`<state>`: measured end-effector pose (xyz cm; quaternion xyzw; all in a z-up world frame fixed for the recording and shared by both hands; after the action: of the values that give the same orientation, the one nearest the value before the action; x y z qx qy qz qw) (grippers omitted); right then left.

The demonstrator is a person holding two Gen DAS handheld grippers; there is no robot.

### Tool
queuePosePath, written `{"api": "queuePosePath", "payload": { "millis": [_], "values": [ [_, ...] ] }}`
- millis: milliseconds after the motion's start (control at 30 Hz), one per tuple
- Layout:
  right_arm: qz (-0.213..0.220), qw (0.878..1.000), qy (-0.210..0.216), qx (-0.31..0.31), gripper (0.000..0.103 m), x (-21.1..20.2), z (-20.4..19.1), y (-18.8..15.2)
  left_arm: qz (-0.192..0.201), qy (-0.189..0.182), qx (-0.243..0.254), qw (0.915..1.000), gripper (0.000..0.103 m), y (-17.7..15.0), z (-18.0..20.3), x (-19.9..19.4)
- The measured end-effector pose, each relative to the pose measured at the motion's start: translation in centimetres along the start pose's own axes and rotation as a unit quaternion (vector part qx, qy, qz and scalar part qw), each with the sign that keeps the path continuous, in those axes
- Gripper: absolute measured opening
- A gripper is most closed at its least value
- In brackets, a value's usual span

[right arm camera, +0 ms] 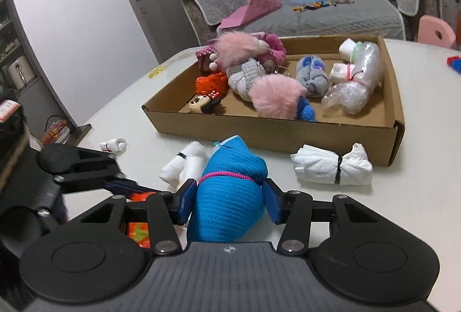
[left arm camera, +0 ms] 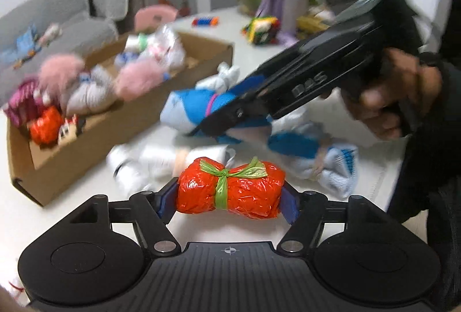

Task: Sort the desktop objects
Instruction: 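Close left gripper on red-orange bundle with green ribbon while right grasps blue knit sock bundle, then carry the red-orange bundle and blue sock bundle over the box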

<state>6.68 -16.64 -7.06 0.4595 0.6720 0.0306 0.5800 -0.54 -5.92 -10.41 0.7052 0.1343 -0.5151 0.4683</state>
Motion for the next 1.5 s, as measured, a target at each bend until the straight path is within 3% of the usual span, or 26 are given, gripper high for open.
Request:
{"api": "queuePosePath", "payload": {
  "millis": [167,700,1033,1233,1500],
  "values": [
    [0.006,1.000,-0.002,0.003,0.046,-0.3,0.4,0.2,0.024,0.000,-0.027,0.9994,0.073,0.1,-1.4,-1.5],
    [0.050,0.999,0.008,0.013,0.046,-2.8,2.1,1.4,0.047,0.019,-0.060,0.9969,0.073,0.2,-3.7,-3.3],
    [0.087,0.996,0.005,0.020,0.046,-5.0,3.7,2.3,0.088,0.032,-0.094,0.9911,0.073,0.4,-6.4,-5.9],
    [0.118,0.993,-0.004,0.029,0.046,-6.5,4.8,3.6,0.111,0.051,-0.116,0.9856,0.074,1.6,-8.3,-7.3],
    [0.157,0.987,-0.012,0.034,0.046,-7.8,6.1,7.4,0.138,0.049,-0.190,0.9708,0.074,4.9,-13.2,-8.8]
  ]
}}
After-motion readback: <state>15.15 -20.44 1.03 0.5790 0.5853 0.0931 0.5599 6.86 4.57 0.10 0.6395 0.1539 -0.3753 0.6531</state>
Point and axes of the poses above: each gripper's, at about its wrist camera, not at the fingertips, and x roughly the way its jaws point, z to its right, y to its top, the point moved 4 cm from there along x, roughly the way its jaws point, and after that the axes turned 14 degrees about -z, right-handed, at the moved point
